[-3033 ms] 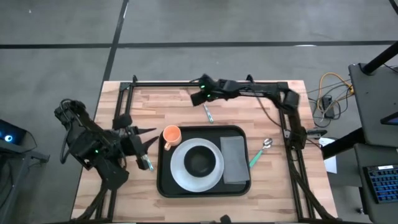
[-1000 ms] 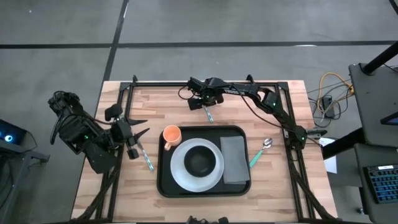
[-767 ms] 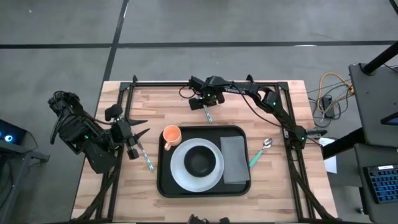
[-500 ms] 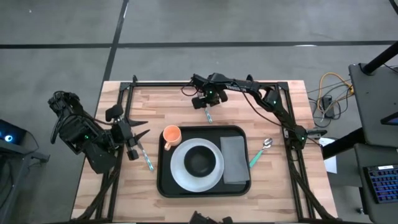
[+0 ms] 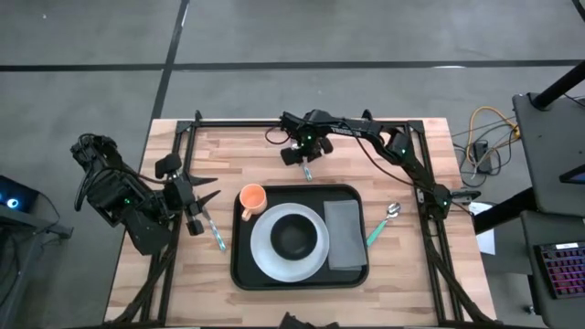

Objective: Set up tray
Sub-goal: Put the green fork on top of the gray napkin

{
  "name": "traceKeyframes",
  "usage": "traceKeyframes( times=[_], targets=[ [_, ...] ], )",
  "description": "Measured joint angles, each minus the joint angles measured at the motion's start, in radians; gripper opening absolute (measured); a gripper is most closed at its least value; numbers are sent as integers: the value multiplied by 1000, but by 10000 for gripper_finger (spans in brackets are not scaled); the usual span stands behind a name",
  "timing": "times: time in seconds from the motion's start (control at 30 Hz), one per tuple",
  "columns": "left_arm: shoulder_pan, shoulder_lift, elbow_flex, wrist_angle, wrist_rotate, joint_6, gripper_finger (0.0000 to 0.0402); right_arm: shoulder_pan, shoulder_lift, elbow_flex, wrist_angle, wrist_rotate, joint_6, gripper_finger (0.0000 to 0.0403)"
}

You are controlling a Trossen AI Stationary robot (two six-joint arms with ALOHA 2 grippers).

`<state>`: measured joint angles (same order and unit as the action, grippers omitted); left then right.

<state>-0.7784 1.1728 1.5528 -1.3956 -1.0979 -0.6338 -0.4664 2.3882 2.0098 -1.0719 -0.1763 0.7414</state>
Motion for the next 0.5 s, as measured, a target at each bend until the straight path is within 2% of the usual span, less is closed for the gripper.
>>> traceKeyframes(
  times=[0.5],
  targets=[
    [0, 0, 0, 2, 0, 0, 110, 11, 3, -21, -62, -34, -40, 155]
  ],
)
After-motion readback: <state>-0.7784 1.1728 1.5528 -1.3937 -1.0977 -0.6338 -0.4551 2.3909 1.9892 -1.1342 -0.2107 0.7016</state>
